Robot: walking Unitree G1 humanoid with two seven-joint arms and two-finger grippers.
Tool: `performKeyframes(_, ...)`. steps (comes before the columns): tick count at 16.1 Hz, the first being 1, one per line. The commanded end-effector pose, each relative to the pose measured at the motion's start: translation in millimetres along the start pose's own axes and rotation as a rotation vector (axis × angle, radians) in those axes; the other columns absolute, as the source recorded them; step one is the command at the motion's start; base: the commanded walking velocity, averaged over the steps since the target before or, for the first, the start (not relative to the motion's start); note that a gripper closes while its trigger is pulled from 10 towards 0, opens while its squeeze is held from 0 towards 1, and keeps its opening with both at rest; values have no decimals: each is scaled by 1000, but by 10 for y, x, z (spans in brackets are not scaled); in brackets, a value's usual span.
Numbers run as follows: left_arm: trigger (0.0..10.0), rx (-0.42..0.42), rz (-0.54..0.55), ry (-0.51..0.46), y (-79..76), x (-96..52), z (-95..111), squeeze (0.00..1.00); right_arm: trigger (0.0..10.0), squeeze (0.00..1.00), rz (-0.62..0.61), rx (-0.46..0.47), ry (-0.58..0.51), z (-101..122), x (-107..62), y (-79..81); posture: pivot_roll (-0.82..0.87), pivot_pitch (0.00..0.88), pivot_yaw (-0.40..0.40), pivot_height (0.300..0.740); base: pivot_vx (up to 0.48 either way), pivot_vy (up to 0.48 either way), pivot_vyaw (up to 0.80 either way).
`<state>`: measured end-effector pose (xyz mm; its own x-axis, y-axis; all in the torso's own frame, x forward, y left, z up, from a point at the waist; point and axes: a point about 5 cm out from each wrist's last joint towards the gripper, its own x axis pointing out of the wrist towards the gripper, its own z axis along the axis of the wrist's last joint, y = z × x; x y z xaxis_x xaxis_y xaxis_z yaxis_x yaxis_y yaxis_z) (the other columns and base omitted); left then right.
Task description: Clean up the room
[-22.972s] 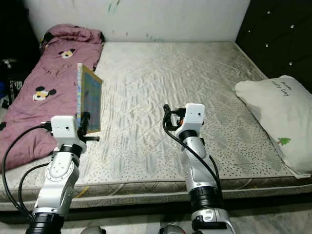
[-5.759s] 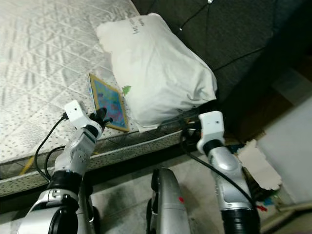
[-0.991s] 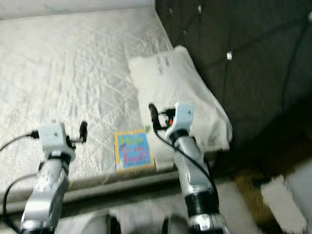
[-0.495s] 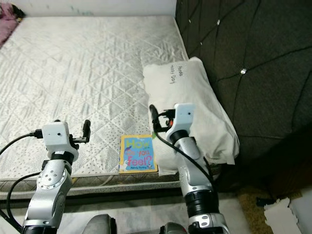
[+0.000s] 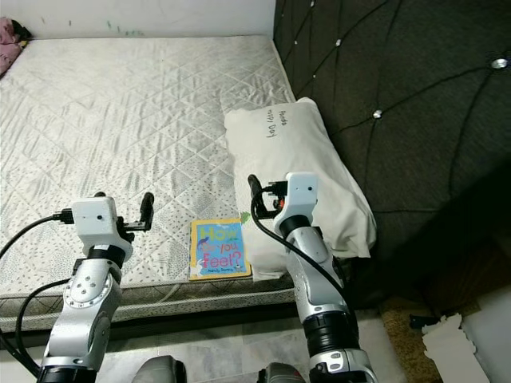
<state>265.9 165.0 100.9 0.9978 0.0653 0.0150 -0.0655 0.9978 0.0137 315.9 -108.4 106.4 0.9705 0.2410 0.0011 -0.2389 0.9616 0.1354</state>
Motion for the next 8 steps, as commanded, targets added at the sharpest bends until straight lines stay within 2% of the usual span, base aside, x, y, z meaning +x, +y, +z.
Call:
performKeyframes(1, 10000, -8, -7, 8, -3, -7, -28, 0, 10000, 0, -17, 0, 0, -9, -3, -34, -24, 52, -11, 740, 0, 0, 0)
performKeyframes(4, 10000, -10, -14, 8, -12, 2, -33, 0, 10000, 0, -20, -1, 1, -11, 0, -44, -26, 50, -12, 740, 0, 0, 0)
performKeyframes(8, 10000, -25, -14, 9, -14, 8, -41, 0, 10000, 0, -18, -11, 7, -14, 10, -51, -25, 44, -18, 740, 0, 0, -784)
